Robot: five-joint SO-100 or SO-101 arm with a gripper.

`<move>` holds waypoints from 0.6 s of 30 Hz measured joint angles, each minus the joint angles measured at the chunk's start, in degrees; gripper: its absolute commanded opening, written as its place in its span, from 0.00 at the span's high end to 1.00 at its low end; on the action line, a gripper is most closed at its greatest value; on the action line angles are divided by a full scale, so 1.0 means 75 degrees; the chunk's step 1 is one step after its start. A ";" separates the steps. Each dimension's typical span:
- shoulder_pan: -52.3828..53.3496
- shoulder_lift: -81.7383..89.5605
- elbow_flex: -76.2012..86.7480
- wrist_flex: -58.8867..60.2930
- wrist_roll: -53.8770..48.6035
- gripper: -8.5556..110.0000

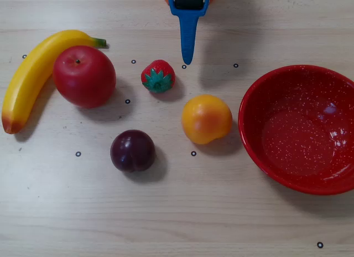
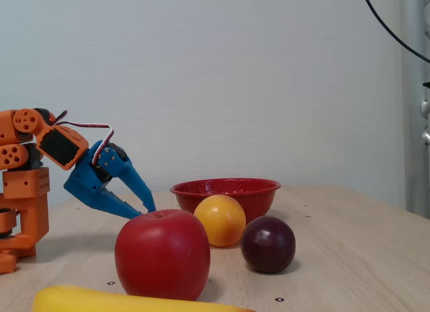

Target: Put plum in the red bowl.

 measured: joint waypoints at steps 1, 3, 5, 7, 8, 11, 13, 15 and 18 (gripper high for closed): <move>0.0000 0.0000 0.0000 0.0000 0.0000 0.93; 0.0000 0.0000 0.0000 0.0000 0.0000 0.93; 0.0000 0.0000 0.0000 0.0000 0.0000 0.93; 0.0000 0.0000 0.0000 0.0000 0.0000 0.93; 0.0000 0.0000 0.0000 0.0000 0.0000 0.93; 0.0000 -0.0035 0.0000 0.0000 0.0199 0.93; 0.0000 -0.0340 -0.0223 0.0000 0.0328 0.93; 0.0012 -0.0738 -0.0539 0.0000 0.0422 0.93; 0.0000 -0.1488 -0.0691 0.0000 0.0492 0.93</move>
